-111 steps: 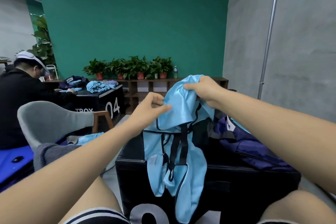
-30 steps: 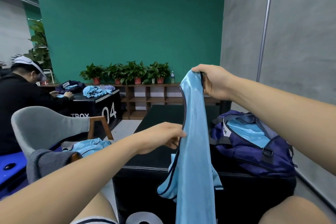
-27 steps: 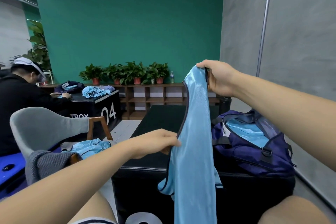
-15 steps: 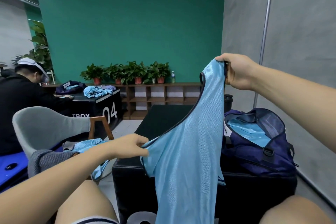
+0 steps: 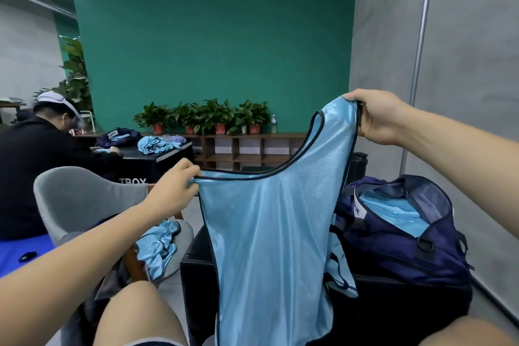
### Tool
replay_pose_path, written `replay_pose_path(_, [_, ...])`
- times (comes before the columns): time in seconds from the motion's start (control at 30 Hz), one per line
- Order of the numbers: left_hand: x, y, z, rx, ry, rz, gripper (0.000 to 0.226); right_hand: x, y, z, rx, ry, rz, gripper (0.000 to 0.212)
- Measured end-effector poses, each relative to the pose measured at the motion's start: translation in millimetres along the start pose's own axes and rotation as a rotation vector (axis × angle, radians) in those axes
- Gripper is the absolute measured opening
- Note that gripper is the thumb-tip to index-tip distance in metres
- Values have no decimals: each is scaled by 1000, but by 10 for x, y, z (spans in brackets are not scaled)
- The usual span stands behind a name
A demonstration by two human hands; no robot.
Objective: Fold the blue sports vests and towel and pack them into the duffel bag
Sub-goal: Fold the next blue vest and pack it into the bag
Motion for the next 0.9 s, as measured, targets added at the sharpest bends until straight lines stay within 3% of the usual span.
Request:
replay_pose_path(0.07, [-17, -24, -71, 14, 9, -3, 11, -42, -6, -8, 6, -13, -8, 15])
replay_pose_path(0.23, [-50, -24, -145, -179, -151, 34, 25, -97, -72, -91, 30, -7, -23, 17])
replay_pose_path(0.4, [-96, -105, -316, -167, -122, 57, 19, -32, -83, -116, 33, -15, 15, 18])
replay_pose_path(0.53, [-90, -182, -420, -36, -110, 88, 15, -24, -41, -44, 20, -54, 35, 17])
replay_pose_path(0.77, [-261, -280, -583, 129, 109, -231, 12, -194, 1, 22, 15, -138, 12, 17])
replay_pose_path(0.9, [-348, -391, -768, 219, 419, -430, 15, -328, -35, 6, 30, -171, -24, 19])
Point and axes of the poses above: each hand's wrist, its own y-axis away from the middle knuckle, its own z-axis out of the palm, x = y × z, the point moved 8 cm from there along -y, towards the middle knuckle, and after that the axes turned 12 degrees about x, right-handed, at the moved point
